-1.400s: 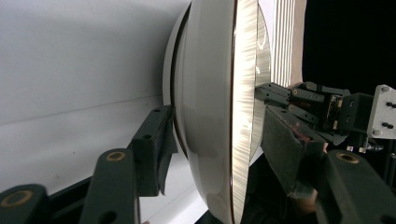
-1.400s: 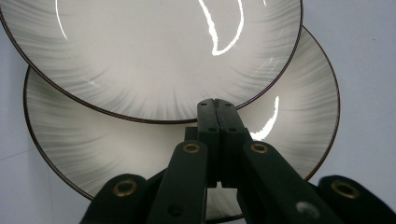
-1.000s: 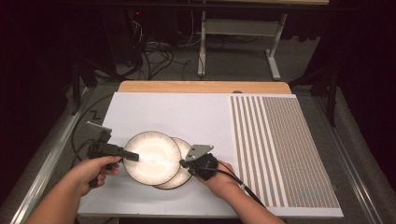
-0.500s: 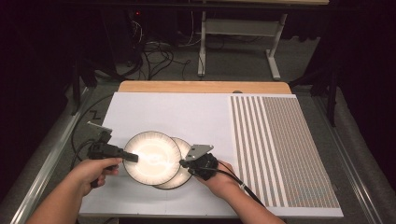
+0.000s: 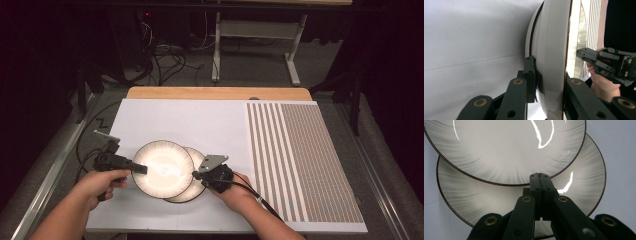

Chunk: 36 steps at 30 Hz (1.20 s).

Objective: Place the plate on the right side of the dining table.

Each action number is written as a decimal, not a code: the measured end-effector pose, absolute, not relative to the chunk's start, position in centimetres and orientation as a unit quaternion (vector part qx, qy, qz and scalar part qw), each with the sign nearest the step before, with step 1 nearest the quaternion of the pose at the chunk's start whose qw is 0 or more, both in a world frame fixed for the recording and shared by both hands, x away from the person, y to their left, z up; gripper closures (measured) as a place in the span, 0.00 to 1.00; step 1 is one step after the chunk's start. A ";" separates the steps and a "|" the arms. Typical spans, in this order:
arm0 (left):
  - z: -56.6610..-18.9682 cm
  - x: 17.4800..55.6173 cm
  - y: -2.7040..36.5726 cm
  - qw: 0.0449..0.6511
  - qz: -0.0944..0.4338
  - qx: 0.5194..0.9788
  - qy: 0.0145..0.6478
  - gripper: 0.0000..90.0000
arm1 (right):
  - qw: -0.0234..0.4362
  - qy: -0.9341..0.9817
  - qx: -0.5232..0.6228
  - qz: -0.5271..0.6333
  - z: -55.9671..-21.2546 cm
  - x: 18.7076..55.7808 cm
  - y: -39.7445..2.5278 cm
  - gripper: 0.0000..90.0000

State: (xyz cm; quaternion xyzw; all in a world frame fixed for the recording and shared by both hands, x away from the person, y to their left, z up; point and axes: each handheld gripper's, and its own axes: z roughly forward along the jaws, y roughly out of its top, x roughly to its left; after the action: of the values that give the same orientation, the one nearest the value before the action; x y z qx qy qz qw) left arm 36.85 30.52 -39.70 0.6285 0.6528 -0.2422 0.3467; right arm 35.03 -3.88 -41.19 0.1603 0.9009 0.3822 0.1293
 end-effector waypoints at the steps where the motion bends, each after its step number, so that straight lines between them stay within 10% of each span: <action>1: -39.7 36.8 30.5 0.347 -0.242 0.629 0.653 0.88 | 0.129 0.901 0.160 0.382 -41.2 35.0 -3.9 1.00; 36: -39.1 35.9 29.9 0.381 -0.193 0.642 0.636 0.90 | 0.133 0.871 0.190 0.434 -38.9 34.8 -7.6 0.93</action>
State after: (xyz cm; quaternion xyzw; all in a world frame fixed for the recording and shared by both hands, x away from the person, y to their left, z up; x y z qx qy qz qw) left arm 35.94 29.94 -39.14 0.6423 0.6363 -0.1929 0.3813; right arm 34.85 -7.59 -38.90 0.1904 0.8706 0.4338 0.1330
